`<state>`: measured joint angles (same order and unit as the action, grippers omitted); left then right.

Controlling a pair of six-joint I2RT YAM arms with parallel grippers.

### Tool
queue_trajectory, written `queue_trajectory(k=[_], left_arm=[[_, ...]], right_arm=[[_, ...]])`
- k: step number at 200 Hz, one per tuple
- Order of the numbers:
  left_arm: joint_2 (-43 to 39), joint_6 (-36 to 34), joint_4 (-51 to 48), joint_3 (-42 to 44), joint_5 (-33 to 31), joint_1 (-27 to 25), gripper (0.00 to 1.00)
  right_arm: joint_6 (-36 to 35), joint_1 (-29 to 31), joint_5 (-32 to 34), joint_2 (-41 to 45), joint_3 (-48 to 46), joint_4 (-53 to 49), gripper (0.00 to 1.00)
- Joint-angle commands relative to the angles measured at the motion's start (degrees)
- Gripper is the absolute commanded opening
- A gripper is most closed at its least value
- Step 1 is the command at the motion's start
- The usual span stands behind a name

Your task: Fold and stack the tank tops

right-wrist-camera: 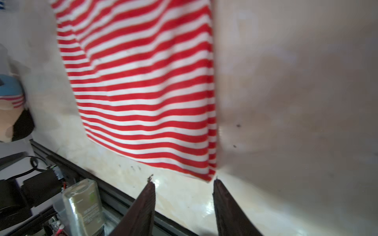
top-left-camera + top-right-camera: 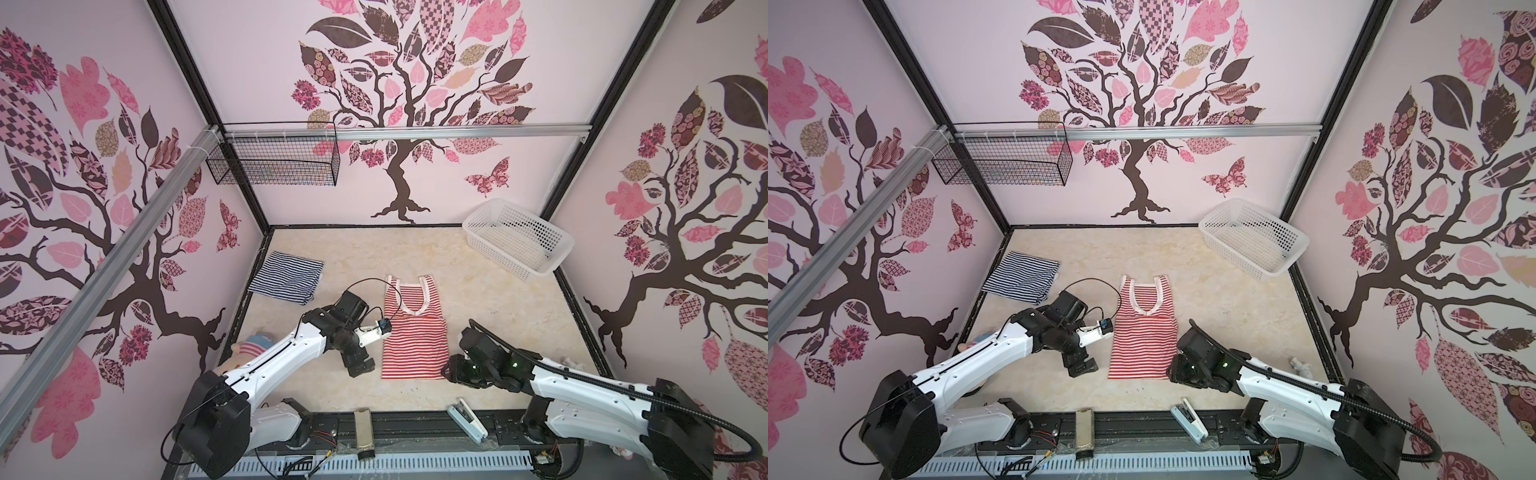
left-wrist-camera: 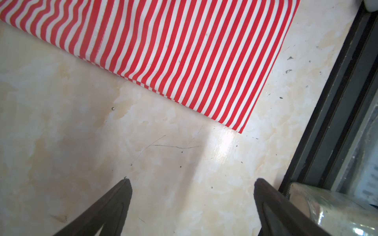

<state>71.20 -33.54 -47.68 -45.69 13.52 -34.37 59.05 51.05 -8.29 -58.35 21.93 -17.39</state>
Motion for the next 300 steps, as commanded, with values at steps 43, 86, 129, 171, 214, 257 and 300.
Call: queue_trajectory(k=[43, 86, 129, 171, 214, 257, 300], left_arm=[[-0.40, 2.31, 12.17, 6.10, -11.19, -17.29, 0.82], [3.97, 2.17, 14.75, 6.01, -12.93, -20.91, 0.80], [3.77, 1.48, 15.69, 5.35, -11.75, -20.91, 0.81], [5.12, 0.25, 16.31, 5.18, -8.54, -21.30, 0.79], [5.72, -0.96, 15.01, 4.59, -8.90, -25.14, 0.61], [7.00, -0.93, 15.78, 5.70, -11.35, -28.56, 0.50], [11.16, -1.07, 16.42, 5.27, -14.89, -28.56, 0.39]], right_arm=[[3.52, 0.11, 0.47, -2.98, -2.41, 4.96, 0.47], [3.71, 0.11, 0.23, -7.50, -1.66, 6.83, 0.36], [3.58, 0.11, 1.22, -4.93, -1.19, 5.01, 0.07], [2.51, 0.11, 1.00, -3.34, 0.60, 3.10, 0.00], [1.77, 0.11, 1.60, -2.45, 1.61, 1.31, 0.00], [1.66, 0.11, 1.58, -3.09, 1.79, 1.57, 0.00], [1.60, 0.11, 1.75, -2.56, 1.94, 0.89, 0.00]])
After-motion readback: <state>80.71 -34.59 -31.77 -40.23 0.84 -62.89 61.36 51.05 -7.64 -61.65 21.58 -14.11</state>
